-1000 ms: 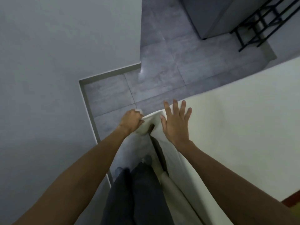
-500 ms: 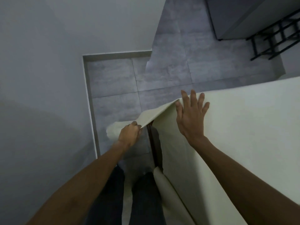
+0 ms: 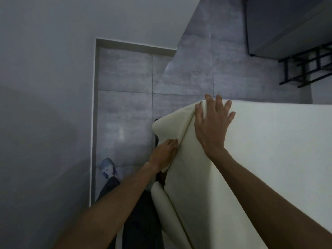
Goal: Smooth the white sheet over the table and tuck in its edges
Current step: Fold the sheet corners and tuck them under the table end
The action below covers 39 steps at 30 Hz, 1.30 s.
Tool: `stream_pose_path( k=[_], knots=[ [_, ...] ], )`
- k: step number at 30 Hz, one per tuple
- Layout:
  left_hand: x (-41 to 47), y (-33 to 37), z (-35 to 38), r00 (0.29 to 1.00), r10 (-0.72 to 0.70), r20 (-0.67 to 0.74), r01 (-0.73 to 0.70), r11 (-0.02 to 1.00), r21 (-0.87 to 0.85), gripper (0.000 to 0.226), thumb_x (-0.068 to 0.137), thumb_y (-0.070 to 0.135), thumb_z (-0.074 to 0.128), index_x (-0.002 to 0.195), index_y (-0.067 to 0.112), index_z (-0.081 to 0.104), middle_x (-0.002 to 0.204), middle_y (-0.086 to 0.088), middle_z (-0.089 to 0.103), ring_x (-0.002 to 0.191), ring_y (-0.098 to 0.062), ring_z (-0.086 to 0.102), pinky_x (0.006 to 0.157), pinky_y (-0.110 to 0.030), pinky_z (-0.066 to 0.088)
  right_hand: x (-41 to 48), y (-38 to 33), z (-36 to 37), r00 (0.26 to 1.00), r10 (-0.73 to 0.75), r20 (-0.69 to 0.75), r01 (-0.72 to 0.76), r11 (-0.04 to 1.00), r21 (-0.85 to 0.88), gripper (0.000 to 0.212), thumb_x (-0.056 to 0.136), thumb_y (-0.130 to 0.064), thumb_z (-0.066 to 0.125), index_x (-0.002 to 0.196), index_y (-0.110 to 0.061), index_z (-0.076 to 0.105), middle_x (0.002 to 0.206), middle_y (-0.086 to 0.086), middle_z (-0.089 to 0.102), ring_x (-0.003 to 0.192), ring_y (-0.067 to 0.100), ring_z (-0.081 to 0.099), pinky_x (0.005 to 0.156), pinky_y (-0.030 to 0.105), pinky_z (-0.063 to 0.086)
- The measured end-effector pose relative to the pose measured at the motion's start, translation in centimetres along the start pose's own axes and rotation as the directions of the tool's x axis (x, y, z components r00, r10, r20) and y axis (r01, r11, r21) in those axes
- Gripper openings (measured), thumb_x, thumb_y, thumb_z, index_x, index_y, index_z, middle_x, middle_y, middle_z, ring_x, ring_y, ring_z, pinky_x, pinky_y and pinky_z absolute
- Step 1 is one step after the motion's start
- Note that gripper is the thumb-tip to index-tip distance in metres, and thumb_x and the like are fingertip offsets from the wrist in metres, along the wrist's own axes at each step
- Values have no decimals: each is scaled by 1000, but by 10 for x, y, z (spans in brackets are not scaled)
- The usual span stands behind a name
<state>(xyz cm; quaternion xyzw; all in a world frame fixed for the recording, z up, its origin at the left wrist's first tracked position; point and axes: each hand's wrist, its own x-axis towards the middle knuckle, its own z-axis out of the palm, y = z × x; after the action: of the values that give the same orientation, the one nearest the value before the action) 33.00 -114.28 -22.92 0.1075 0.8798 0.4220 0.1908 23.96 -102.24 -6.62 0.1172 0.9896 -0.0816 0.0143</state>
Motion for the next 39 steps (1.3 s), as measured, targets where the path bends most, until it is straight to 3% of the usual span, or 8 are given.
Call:
stream_pose_path(
  k=[4,9,14,18,23,29,35,39],
  knots=[
    [17,29,-36,921,-58,-386,-14,984,-179,43,100,35,39,122,8,63,116,-9,69,100,-22,66,85,-31,54,-1,1,1,1000,-7,-15,8,1000,27,44,106,-42,35,145,-21,45,158,13,36,150,44,17,119,66,12],
    [91,73,-88,891,-79,-447,-139,889,-435,46,104,30,36,143,8,46,147,-7,49,138,-17,43,116,-31,33,-1,2,2,1000,-11,-20,12,998,54,45,106,-42,36,145,-21,45,159,13,35,151,44,15,119,66,10],
    [140,82,-77,958,-26,-287,-130,848,-513,46,105,27,32,146,7,40,155,-11,38,146,-20,29,122,-35,20,0,3,2,999,-22,-27,24,997,76,55,102,-51,25,142,-22,47,159,12,36,151,42,15,119,65,9],
    [150,57,-38,967,24,-254,-128,908,-398,46,108,22,31,152,9,28,161,-9,25,151,-19,16,123,-42,16,2,4,6,998,-19,-53,22,997,67,57,101,-54,24,140,-21,50,158,11,38,151,42,19,120,65,8],
    [149,35,-32,986,-83,-147,9,894,-448,57,104,40,16,153,14,29,161,-3,26,151,-17,14,124,-35,12,3,6,9,999,-14,-47,17,998,62,50,102,-49,31,141,-22,49,159,9,37,152,41,17,120,62,6],
    [150,1,-40,988,-147,-45,118,910,-398,57,104,37,24,152,8,29,160,-9,27,150,-22,20,124,-40,15,2,3,7,1000,-4,-29,6,999,47,53,104,-50,30,149,-23,40,162,11,31,152,42,13,119,63,6],
    [164,60,-94,967,-33,-251,-135,772,-621,46,106,26,33,148,10,37,156,-7,36,146,-15,30,121,-31,23,0,1,3,1000,1,-3,-1,998,66,47,106,-45,31,146,-24,41,163,10,29,153,41,10,120,63,4],
    [171,84,-92,985,159,-74,-171,787,-592,47,106,27,26,147,10,40,155,-8,38,146,-17,30,123,-37,21,1,-1,1,1000,10,-2,-10,998,66,45,106,-44,32,142,-22,46,161,10,33,152,41,14,119,64,8]
  ],
)
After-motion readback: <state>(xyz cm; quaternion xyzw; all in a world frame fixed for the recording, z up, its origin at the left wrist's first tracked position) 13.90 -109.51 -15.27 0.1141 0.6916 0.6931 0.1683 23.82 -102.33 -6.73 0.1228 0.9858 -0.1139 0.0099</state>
